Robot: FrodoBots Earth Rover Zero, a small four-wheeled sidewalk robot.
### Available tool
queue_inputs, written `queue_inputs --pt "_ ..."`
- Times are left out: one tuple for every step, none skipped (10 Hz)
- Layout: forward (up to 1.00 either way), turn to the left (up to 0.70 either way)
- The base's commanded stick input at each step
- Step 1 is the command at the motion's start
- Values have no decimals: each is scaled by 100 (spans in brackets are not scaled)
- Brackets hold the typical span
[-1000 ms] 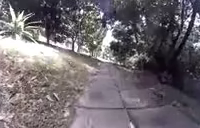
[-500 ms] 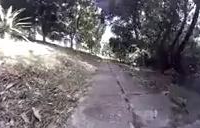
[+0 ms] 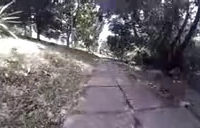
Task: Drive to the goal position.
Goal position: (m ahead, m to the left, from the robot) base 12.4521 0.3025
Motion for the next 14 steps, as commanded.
queue_inputs --pt "100 0" --pt "100 0" --pt "100 0" --pt "100 0" --pt "100 0" --pt "100 0" --pt "100 0" --pt "100 0" --pt "100 0" --pt "100 -21" --pt "100 -40" --pt "100 -17" --pt "100 0" --pt "100 0"
